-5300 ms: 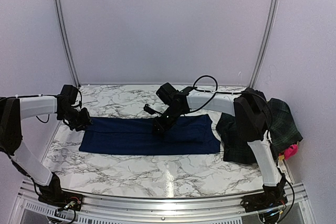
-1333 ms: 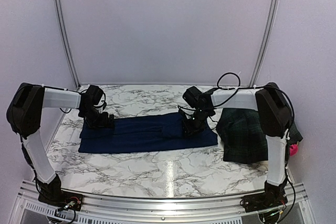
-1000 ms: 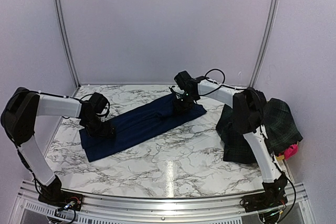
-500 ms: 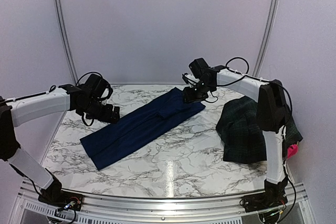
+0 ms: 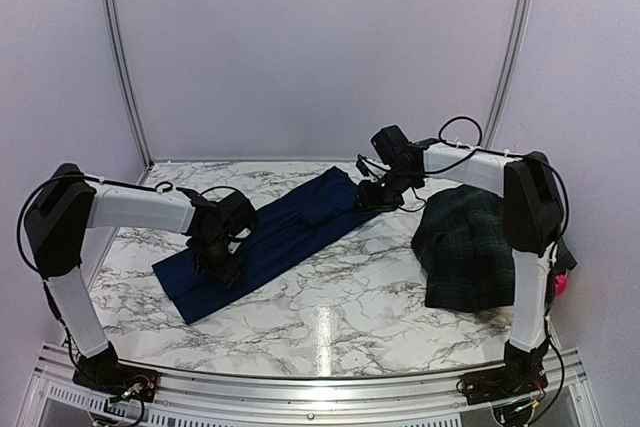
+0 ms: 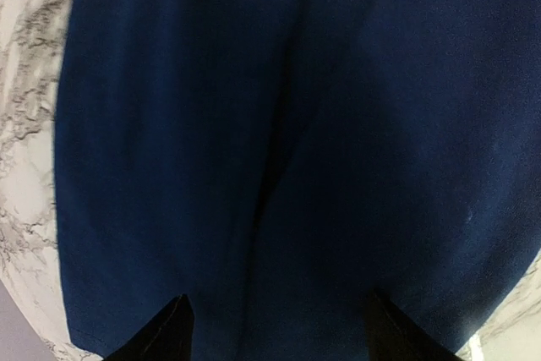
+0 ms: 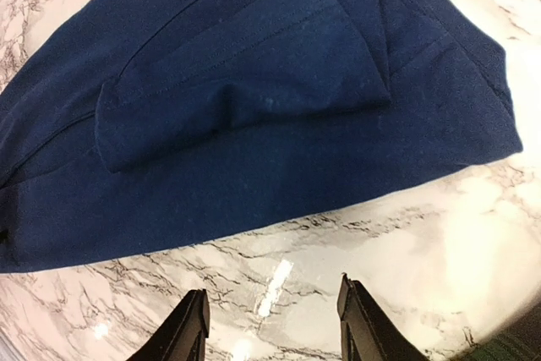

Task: Fold and stack the mixed laundry pile
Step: Rotate the rectangle-folded T-shirt at the center of the board.

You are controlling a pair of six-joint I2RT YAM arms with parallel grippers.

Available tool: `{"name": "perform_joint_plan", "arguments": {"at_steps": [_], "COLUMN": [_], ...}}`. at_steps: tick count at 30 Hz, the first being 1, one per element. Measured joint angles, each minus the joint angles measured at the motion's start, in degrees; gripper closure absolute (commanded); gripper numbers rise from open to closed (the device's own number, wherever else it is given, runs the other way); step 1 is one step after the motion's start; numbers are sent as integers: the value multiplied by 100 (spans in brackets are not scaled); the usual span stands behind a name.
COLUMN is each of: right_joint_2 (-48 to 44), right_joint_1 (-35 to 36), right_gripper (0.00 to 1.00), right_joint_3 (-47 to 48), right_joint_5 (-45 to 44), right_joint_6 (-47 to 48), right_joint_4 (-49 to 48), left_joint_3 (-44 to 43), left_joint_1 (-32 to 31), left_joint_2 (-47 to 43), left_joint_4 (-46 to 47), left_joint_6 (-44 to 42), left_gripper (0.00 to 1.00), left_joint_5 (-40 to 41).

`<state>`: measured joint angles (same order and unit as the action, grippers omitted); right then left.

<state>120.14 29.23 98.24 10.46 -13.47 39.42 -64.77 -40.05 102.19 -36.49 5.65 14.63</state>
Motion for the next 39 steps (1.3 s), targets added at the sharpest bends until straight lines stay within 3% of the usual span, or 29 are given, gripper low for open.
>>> {"name": "perform_joint_plan", "arguments": {"at_steps": [6,9,14,18,23,32,39], "right_joint_2": [-496,-730,-981,-999,-984,66,861], "right_joint_1": [-153,-195,-216,-216,-155,444,516], "right_gripper": [52,52,53,59,70,84,86], "right_joint_3": [-413,-673,-1143,-1375,-1362,-389,-39], "right_joint_5": [90,105,109,153,369,450,328], "right_joint_6": [-22,-22,-17,-20,-129,-422,-448], "right_joint_4": [-166,-282,-439,-516,-702,-857,-710], "left_joint_3": [168,9,-1163,-1853,-1943,-1611,-1235], "left_joint_1": [-678,-1338,-2669,-3049,-2575,-529,-142], "left_joint_2": [96,179,826,796,173,-590,-614], "left_joint_4": [-4,-105,-407,-466,-549,-487,-450], "left_joint_6": [564,901,1340,1663,1836,1843,1622], "left_gripper": [31,30,25,19,19,20,21], "left_joint_5": [289,170,-553,-1008,-1139,-1141,-1147]}}
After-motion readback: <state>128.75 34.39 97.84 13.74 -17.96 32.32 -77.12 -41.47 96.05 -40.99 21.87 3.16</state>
